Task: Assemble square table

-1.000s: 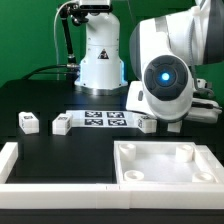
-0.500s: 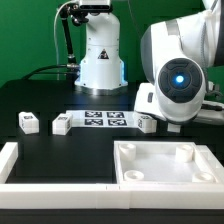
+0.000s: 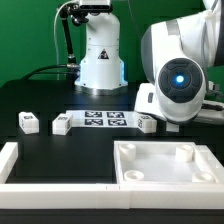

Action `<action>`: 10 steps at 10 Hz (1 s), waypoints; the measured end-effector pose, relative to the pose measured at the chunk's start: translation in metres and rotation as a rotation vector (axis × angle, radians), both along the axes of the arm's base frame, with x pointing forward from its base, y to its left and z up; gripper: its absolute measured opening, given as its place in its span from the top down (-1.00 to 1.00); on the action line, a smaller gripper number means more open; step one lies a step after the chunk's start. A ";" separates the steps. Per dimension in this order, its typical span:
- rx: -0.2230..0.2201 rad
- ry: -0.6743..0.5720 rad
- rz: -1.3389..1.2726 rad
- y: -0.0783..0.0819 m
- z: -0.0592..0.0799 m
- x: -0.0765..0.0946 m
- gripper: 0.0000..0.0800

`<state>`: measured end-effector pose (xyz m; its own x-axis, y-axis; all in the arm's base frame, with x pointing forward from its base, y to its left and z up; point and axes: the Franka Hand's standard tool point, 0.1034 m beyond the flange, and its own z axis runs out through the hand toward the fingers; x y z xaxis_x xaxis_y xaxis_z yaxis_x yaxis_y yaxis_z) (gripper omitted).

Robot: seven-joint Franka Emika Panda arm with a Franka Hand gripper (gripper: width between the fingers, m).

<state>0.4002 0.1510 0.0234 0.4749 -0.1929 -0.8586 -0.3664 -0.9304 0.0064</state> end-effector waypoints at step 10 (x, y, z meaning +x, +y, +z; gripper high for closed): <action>0.018 -0.019 0.005 -0.004 0.004 0.005 0.37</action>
Offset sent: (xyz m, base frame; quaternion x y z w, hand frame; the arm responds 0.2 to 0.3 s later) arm 0.0000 0.0000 0.0000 0.0000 0.0000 0.0000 1.0000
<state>0.4051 0.1469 0.0276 0.4923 -0.1751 -0.8527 -0.3621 -0.9320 -0.0177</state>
